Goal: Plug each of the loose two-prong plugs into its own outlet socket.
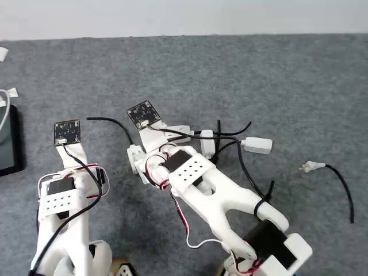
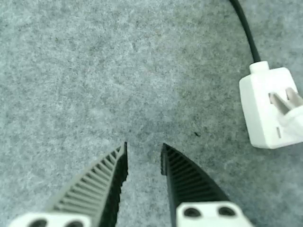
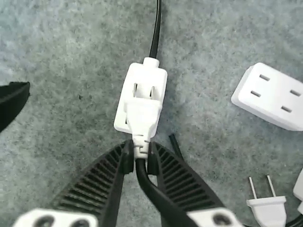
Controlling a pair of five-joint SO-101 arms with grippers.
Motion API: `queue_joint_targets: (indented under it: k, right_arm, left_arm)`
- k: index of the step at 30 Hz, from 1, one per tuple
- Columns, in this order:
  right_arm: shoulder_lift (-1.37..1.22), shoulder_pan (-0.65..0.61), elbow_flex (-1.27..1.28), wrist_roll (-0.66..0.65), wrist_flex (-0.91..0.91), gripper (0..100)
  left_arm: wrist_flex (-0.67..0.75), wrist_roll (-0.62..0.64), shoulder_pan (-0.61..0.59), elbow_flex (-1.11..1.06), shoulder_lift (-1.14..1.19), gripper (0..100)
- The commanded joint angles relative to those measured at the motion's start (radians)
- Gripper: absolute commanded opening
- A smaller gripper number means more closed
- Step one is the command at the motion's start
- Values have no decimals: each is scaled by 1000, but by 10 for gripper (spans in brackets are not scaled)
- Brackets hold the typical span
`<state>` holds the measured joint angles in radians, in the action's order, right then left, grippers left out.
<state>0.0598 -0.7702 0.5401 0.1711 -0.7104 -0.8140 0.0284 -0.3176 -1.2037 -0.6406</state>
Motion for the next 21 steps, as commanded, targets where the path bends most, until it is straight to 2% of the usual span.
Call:
queue_joint_targets:
  k: [1, 11, 21]
  right_arm:
    - [7, 2, -74, -14, -33, 8]
    - [180, 12, -75, -94, -117, 8]
    - [194, 51, -81, -135, -113, 8]
  left_arm:
    - [26, -15, -3, 15, -20, 58]
    - [26, -15, -5, 15, -20, 58]
    - [26, -15, -6, 16, -15, 58]
